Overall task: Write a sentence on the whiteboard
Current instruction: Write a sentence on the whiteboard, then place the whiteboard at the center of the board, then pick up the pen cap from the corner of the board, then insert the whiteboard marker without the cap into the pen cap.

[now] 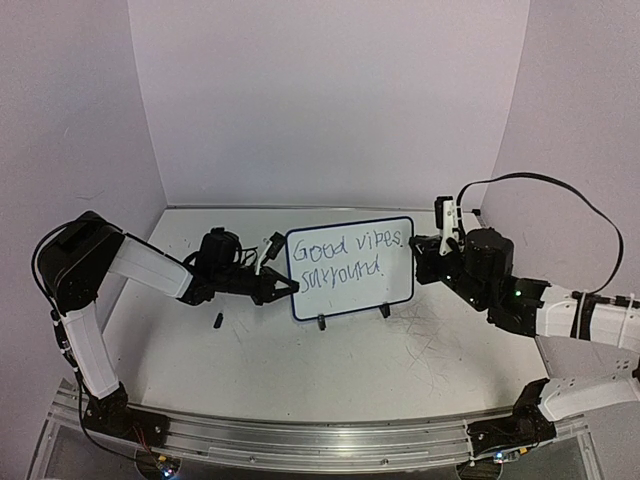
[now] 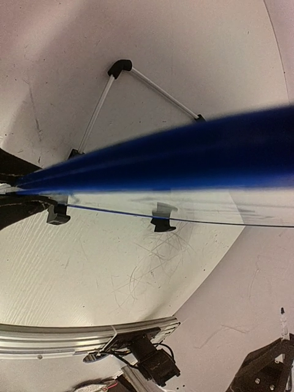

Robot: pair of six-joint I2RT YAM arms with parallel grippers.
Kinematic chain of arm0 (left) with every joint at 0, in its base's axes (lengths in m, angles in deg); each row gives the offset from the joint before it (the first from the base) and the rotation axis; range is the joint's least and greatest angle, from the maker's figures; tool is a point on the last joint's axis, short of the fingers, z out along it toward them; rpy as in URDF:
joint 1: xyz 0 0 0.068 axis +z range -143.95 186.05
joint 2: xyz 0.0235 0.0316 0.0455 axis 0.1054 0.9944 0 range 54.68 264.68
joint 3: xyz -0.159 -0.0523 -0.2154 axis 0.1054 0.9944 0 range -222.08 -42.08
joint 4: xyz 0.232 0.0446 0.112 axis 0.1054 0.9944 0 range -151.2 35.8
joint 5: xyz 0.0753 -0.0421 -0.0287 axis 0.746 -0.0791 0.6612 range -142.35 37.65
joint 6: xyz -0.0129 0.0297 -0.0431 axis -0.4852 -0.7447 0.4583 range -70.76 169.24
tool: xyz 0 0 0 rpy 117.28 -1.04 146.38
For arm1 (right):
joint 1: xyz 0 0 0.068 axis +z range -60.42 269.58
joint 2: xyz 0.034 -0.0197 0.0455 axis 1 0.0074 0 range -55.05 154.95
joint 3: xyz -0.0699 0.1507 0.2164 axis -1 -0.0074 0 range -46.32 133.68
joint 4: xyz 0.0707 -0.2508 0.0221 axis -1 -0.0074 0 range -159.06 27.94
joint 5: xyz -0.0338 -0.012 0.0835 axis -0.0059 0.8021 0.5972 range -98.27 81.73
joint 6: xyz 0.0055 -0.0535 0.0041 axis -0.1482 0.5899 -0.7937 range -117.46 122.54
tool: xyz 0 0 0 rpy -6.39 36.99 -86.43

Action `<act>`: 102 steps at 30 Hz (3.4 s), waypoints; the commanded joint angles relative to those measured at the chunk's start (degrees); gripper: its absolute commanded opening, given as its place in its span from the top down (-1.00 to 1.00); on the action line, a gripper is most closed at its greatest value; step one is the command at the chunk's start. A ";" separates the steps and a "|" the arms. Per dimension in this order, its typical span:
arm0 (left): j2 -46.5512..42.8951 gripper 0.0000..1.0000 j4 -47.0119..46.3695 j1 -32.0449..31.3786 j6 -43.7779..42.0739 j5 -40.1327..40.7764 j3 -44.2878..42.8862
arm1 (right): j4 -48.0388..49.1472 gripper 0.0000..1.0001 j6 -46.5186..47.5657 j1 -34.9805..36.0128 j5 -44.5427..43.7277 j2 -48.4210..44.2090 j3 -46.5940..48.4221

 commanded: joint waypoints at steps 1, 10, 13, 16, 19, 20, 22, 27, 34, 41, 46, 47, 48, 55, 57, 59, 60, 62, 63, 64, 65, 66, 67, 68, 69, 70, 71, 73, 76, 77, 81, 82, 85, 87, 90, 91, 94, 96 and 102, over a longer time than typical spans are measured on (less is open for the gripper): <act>-1.16 1.00 12.52 0.99 -2.13 3.68 -1.49 | -0.15 1.00 1.99 -0.41 -1.47 -0.02 0.39; 0.26 0.79 18.29 1.16 -1.92 6.77 -3.03 | 6.12 1.00 3.04 -0.41 -1.31 -2.08 -2.84; 0.68 0.76 20.15 1.25 -2.61 8.63 -3.58 | 7.00 1.00 3.59 -0.41 -1.69 -3.07 -3.77; 1.14 0.72 20.24 1.33 -2.63 9.84 -3.54 | 7.59 1.00 4.30 -0.41 -1.73 -3.68 -4.29; 0.28 0.56 20.18 1.28 -1.80 11.33 -3.45 | 8.19 1.00 4.83 -0.41 -1.88 -4.19 -4.88; -0.78 0.50 20.11 1.26 -1.59 11.71 -3.15 | 8.35 1.00 5.02 -0.41 -1.87 -4.42 -5.08; -3.70 0.37 20.07 1.24 -1.16 12.77 -2.26 | 8.83 1.00 5.24 -0.39 -1.87 -4.73 -5.54; -15.65 0.14 20.37 1.16 1.51 17.99 2.65 | 10.02 1.00 5.85 -0.41 -1.27 -3.89 -5.81; -29.55 -0.40 28.48 1.20 15.84 34.43 9.40 | 9.88 1.00 6.93 -0.41 0.54 -0.80 -4.72; -24.03 -0.43 51.39 1.95 27.98 46.85 3.27 | 4.20 1.00 8.14 -0.40 5.91 3.09 0.46; -18.38 -0.34 52.52 1.94 26.45 46.63 1.94 | 3.83 1.00 7.91 -0.33 7.62 1.31 -0.16; -16.94 -0.28 52.59 1.95 25.86 46.84 1.54 | 3.78 1.00 7.97 -0.30 7.96 0.91 -0.28; -15.63 -0.24 52.59 1.95 25.52 46.81 1.01 | 3.54 1.00 8.01 -0.29 8.25 0.67 -0.29; -10.66 0.24 51.93 1.14 24.10 46.71 0.41 | 2.77 1.00 7.75 -0.31 8.94 -1.82 -1.09; -10.17 0.37 51.92 0.40 23.67 46.92 0.16 | 2.66 1.00 7.45 -0.29 7.64 -2.15 -1.07; -10.20 0.55 51.89 -0.80 23.34 47.55 0.03 | 1.83 1.00 7.08 -0.29 6.22 -2.16 -0.56; -10.74 0.64 51.89 -1.78 23.10 48.35 0.02 | 1.17 1.00 6.82 -0.32 5.50 -1.92 0.17; -13.19 0.73 51.70 -3.71 22.67 50.38 0.05 | -0.51 1.00 5.67 -0.27 3.92 -1.62 1.63; -14.68 0.74 51.48 -4.80 22.29 51.65 0.10 | -1.85 1.00 4.78 -0.28 2.47 -1.32 2.70; -16.63 0.76 51.12 -5.67 21.96 52.80 0.34 | -3.31 1.00 3.74 -0.32 1.29 -0.93 4.03; -19.06 0.78 50.62 -6.43 21.72 53.77 0.67 | -4.87 1.00 2.64 -0.32 0.60 -0.43 5.39; -20.81 0.80 49.66 -7.30 21.22 54.66 1.01 | -6.44 1.00 2.04 -0.32 0.71 0.17 6.86; -23.61 0.82 47.84 -7.99 20.27 54.93 1.80 | -7.56 1.00 1.79 -0.30 2.27 0.49 7.95; -26.54 0.84 45.89 -8.69 19.17 54.63 2.65 | -8.34 1.00 1.59 -0.32 3.99 0.76 9.02; -29.32 0.86 43.61 -9.30 17.68 53.24 3.51 | -8.80 1.00 1.37 -0.34 5.91 0.92 9.94; -31.55 0.87 40.72 -9.79 15.65 50.76 4.31 | -9.17 1.00 1.16 -0.29 8.44 1.01 10.72; -33.31 0.88 37.25 -10.42 13.22 47.55 5.07 | -9.62 1.00 1.16 -0.30 11.62 1.27 11.76; -35.69 0.92 30.76 -12.06 8.15 38.54 5.76 | -11.14 1.00 1.86 -0.33 19.38 2.55 14.53; -33.14 1.00 25.71 -15.39 -0.07 29.17 3.14 | -13.14 1.00 2.04 -0.19 33.69 5.25 18.73; -31.81 1.00 25.11 -16.82 -3.35 27.94 2.10 | -13.30 1.00 1.97 0.06 36.93 6.11 19.70; -28.51 1.00 22.05 -20.52 -13.93 26.06 0.88 | -14.12 1.00 2.67 3.91 39.00 9.54 23.09; -28.37 1.00 21.16 -20.61 -15.47 25.27 1.00 | -14.74 1.00 2.84 4.62 39.10 10.34 23.83; -27.94 1.00 20.13 -20.72 -19.12 23.15 0.97 | -16.39 1.00 2.74 6.07 40.60 12.61 25.44; -27.38 1.00 20.13 -20.72 -20.14 22.50 0.71 | -16.98 1.00 2.98 7.23 40.69 14.31 25.94; -27.30 1.00 20.15 -20.72 -20.94 22.26 0.83 | -17.34 1.00 2.87 8.35 40.90 15.58 26.25; -27.34 1.00 20.14 -20.74 -21.01 22.27 0.89 | -17.44 1.00 2.74 8.49 41.05 15.87 26.22; -27.30 1.00 20.16 -20.72 -21.19 22.43 1.13 | -17.48 1.00 2.32 8.58 41.53 16.66 26.04; -27.24 1.00 20.11 -20.73 -21.24 22.33 1.15 | -17.45 1.00 2.26 8.64 41.71 17.37 25.95; -27.22 1.00 20.16 -20.71 -21.61 22.28 0.84 | -17.39 1.00 2.43 8.61 40.18 18.25 25.60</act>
